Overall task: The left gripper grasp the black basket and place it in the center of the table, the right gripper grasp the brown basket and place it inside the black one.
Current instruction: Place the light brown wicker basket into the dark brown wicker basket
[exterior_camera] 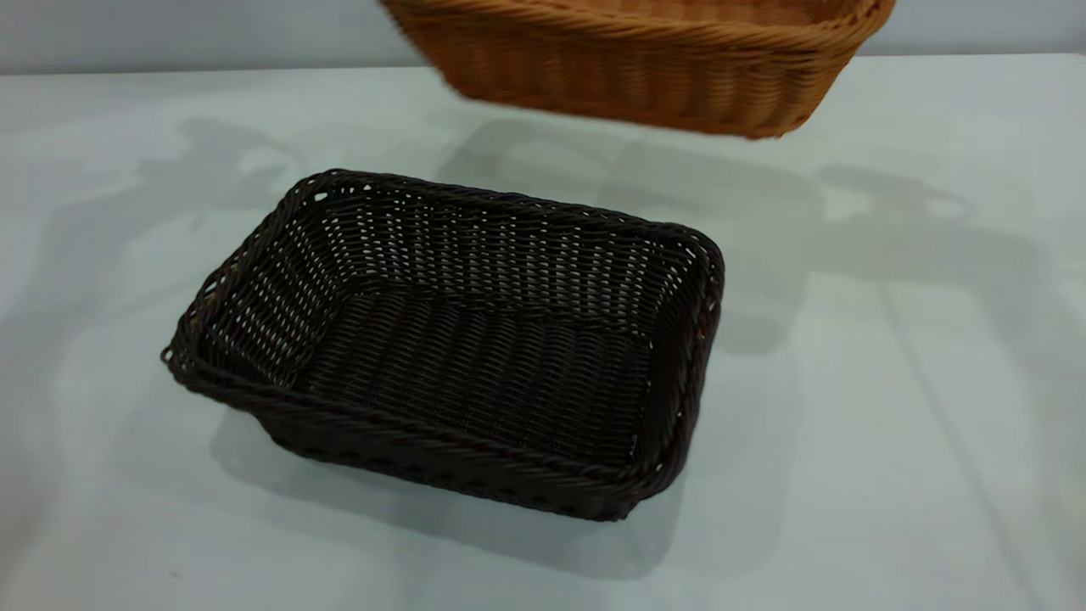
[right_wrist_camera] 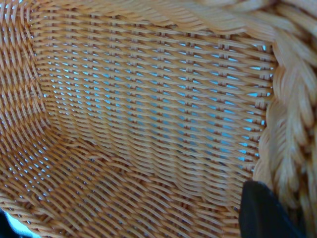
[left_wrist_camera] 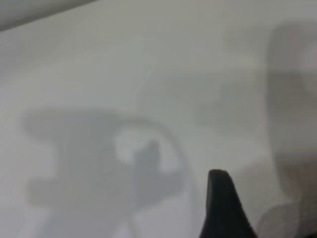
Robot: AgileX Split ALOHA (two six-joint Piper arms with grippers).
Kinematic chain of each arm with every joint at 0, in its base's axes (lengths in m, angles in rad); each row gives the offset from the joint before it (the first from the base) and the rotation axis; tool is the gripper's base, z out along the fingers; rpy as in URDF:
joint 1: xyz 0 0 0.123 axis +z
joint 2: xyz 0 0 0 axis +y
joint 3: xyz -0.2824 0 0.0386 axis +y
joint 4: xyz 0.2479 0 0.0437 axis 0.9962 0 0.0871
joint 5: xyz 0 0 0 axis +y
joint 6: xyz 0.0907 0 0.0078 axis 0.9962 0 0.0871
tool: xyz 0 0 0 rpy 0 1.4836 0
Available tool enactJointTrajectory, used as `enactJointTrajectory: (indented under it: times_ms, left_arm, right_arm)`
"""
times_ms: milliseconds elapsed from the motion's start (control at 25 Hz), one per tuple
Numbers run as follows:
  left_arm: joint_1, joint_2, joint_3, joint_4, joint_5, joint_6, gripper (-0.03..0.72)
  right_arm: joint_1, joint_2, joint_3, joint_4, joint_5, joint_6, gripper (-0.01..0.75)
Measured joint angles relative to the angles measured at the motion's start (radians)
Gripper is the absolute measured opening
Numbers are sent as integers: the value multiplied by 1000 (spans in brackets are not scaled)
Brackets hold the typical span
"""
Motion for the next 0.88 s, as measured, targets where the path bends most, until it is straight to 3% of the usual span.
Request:
enactJointTrajectory:
  times_ms: [520, 880]
  left_arm:
    - [0, 0, 0, -5, -37, 17, 393]
    - [0, 0, 0, -5, -43, 38, 393]
  right_arm:
    - [280, 0, 0, -143, 59, 174, 70]
    - [379, 0, 0, -268, 71, 371, 70]
